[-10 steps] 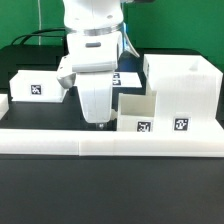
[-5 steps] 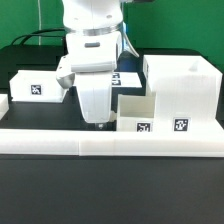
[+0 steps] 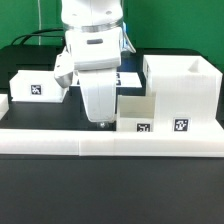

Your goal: Assemble drawer

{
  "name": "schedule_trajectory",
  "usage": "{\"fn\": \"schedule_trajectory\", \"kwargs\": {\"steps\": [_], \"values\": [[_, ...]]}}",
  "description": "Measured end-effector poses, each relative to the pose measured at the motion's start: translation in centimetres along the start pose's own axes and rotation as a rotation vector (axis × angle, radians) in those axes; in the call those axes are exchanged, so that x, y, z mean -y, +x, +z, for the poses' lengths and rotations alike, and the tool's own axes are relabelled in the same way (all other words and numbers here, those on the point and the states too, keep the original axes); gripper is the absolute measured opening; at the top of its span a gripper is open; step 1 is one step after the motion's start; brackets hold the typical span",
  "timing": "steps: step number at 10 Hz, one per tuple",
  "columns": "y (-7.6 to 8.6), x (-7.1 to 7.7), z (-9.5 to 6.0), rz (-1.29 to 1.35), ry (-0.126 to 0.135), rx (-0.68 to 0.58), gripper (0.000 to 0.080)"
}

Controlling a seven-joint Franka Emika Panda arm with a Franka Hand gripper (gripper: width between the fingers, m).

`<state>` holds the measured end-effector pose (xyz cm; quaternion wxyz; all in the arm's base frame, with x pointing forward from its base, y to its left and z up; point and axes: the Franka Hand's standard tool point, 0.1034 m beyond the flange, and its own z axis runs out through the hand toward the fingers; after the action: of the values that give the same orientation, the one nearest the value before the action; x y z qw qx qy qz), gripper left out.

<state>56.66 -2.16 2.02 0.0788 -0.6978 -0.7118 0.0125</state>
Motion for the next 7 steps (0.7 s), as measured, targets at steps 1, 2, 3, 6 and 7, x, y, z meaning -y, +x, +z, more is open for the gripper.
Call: {"fn": "schedule_trajectory", "kwargs": {"steps": [1, 2, 3, 6, 7], "values": [[1.0, -0.1, -0.2, -0.014, -0.003, -0.006, 0.0649], [2.3, -0.2, -0.4, -0.032, -0.006, -0.015, 0.0649], [3.8, -0.4, -0.5, -0.031, -0.009, -0.023, 0.0649], [5.6, -0.5, -0.2, -0.008, -0.014, -0.030, 0.0649], [5.5, -0.5, -0.2, -0.006, -0.013, -0.030, 0.0649]]}}
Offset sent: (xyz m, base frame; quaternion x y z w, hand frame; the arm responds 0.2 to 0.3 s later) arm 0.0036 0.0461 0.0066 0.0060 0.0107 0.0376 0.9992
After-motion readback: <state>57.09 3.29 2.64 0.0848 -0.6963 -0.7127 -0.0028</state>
